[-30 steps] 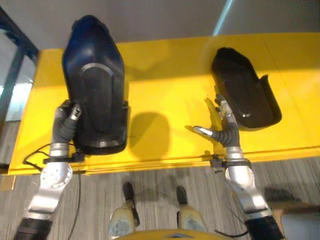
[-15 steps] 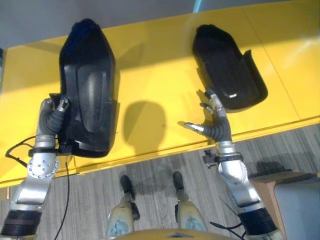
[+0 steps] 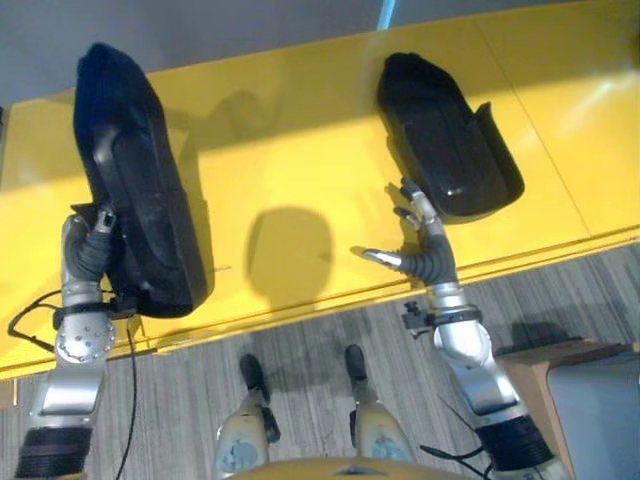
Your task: Move parts from the plastic box to the shelf.
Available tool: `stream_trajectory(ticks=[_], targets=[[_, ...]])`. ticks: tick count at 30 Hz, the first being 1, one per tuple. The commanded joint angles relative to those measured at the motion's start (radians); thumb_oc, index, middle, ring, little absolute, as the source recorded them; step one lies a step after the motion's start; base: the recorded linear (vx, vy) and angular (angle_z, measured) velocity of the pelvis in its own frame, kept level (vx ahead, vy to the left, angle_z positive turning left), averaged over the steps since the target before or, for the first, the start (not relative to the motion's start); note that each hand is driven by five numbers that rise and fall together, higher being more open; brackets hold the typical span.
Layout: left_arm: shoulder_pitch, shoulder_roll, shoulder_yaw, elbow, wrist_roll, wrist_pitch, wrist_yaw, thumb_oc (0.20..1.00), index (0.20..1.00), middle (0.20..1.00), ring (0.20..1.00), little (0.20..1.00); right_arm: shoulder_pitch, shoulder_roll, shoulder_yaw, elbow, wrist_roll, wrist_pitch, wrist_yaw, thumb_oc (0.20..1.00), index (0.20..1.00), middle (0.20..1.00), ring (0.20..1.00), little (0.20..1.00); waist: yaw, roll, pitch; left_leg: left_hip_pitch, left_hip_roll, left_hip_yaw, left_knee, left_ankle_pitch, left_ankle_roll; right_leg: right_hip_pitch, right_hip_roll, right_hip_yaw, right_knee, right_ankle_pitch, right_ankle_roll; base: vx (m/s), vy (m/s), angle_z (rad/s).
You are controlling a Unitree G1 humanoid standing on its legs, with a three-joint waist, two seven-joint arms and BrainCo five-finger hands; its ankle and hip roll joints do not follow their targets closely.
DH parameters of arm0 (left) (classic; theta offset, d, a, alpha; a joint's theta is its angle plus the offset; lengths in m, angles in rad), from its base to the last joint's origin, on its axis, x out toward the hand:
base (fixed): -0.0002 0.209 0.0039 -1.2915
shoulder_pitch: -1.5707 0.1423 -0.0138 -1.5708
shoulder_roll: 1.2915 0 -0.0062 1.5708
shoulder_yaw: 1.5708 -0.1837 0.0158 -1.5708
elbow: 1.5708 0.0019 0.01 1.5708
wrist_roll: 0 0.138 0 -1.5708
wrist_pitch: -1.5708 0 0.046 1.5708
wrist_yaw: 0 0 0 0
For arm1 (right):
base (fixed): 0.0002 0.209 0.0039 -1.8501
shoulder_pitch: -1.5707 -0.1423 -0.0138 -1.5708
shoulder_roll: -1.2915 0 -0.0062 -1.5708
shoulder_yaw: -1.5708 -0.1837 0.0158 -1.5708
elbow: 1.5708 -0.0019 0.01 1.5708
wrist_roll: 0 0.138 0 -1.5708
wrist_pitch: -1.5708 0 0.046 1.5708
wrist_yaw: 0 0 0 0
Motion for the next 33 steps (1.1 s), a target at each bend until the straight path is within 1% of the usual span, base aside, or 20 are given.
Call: stream_trajectory(ticks=[1,4,5,6,7,8,18,26,29,33], targets=[[0.023,0.006,0.035,0.05,0.118,0.029,0.054,0.2,0.2,0.2,0.2,0.2,0.031,-0.012,-0.038,-0.062,0.018,-0.011,-0.01,1.0,1.0,1.0,1.0,1.0,0.009,-0.015,-0.002,0.01,0.055,-0.018,0.171,-0.225,-0.04,0.0,-0.009,-0.064,0.07,-0.116,0.077,0.0,0.0,0.0],[0.033,-0.004,0.039,0.043,0.136,0.037,0.054,0.2,0.2,0.2,0.2,0.2,0.032,-0.016,-0.04,-0.062,0.02,-0.008,-0.01,1.0,1.0,1.0,1.0,1.0,0.011,-0.015,-0.001,0.009,0.056,-0.019,0.175,-0.227,-0.039,0.003,-0.009,-0.064,0.072,-0.119,0.076,0.0,0.0,0.0],[0.036,-0.013,0.045,0.04,0.146,0.043,0.062,0.395,0.395,0.395,0.395,0.395,0.031,-0.016,-0.039,-0.058,0.026,-0.005,-0.009,1.0,1.0,1.0,1.0,1.0,0.013,-0.016,0.0,0.009,0.059,-0.018,0.176,-0.227,-0.04,0.004,-0.008,-0.066,0.073,-0.12,0.075,-0.01,-0.031,0.0],[0.036,-0.016,0.044,0.04,0.148,0.044,0.063,0.63,0.63,0.63,0.63,0.63,0.03,-0.016,-0.039,-0.057,0.026,-0.005,-0.01,1.0,1.0,1.0,1.0,1.0,0.013,-0.016,0.0,0.009,0.059,-0.018,0.178,-0.227,-0.04,0.004,-0.007,-0.067,0.074,-0.121,0.074,-0.01,-0.031,0.0],[0.038,-0.018,0.046,0.04,0.153,0.046,0.065,0.903,0.903,0.903,0.903,0.903,0.03,-0.016,-0.039,-0.055,0.027,-0.005,-0.011,1.0,1.0,1.0,1.0,1.0,0.015,-0.017,0.001,0.009,0.06,-0.018,0.178,-0.227,-0.04,0.004,-0.007,-0.067,0.075,-0.122,0.074,0.0,0.0,0.0],[0.036,-0.018,0.045,0.042,0.159,0.049,0.068,1.0,1.0,1.0,1.0,1.0,0.03,-0.016,-0.039,-0.054,0.029,-0.006,-0.013,1.0,1.0,1.0,1.0,1.0,0.016,-0.018,0.001,0.01,0.06,-0.018,0.178,-0.227,-0.04,0.005,-0.006,-0.066,0.075,-0.122,0.074,0.0,0.0,0.0],[0.017,-0.027,0.038,0.052,0.181,0.075,0.085,1.0,1.0,1.0,1.0,1.0,0.034,-0.018,-0.043,-0.048,0.031,-0.001,-0.031,1.0,1.0,1.0,1.0,1.0,0.017,-0.016,0.0,0.01,0.067,-0.023,0.178,-0.223,-0.04,0.009,-0.003,-0.072,0.08,-0.129,0.07,0.0,-0.001,0.0],[-0.006,-0.032,0.02,0.018,0.161,0.057,0.097,1.0,1.0,1.0,1.0,1.0,0.022,-0.022,-0.04,-0.052,0.04,-0.001,-0.026,1.0,1.0,1.0,1.0,1.0,0.022,-0.016,-0.007,0.018,0.068,-0.034,0.184,-0.225,-0.038,0.026,-0.003,-0.075,0.083,-0.138,0.068,0.0,-0.002,0.01],[-0.016,-0.028,0.014,-0.007,0.159,0.033,0.094,1.0,1.0,1.0,1.0,1.0,0.007,-0.037,-0.025,-0.072,0.106,-0.007,0.037,1.0,1.0,1.0,1.0,1.0,0.028,-0.019,-0.017,0.028,0.066,-0.04,0.188,-0.23,-0.038,0.041,-0.003,-0.076,0.086,-0.144,0.067,0.02,-0.009,0.06],[-0.039,-0.017,0.01,-0.031,0.159,-0.005,0.098,1.0,1.0,1.0,1.0,1.0,-0.037,-0.092,0.003,-0.138,0.272,-0.018,0.175,1.0,1.0,1.0,1.0,1.0,0.043,-0.032,-0.04,0.052,0.063,-0.048,0.192,-0.241,-0.04,0.071,-0.008,-0.081,0.09,-0.154,0.068,0.03,-0.021,0.07]])
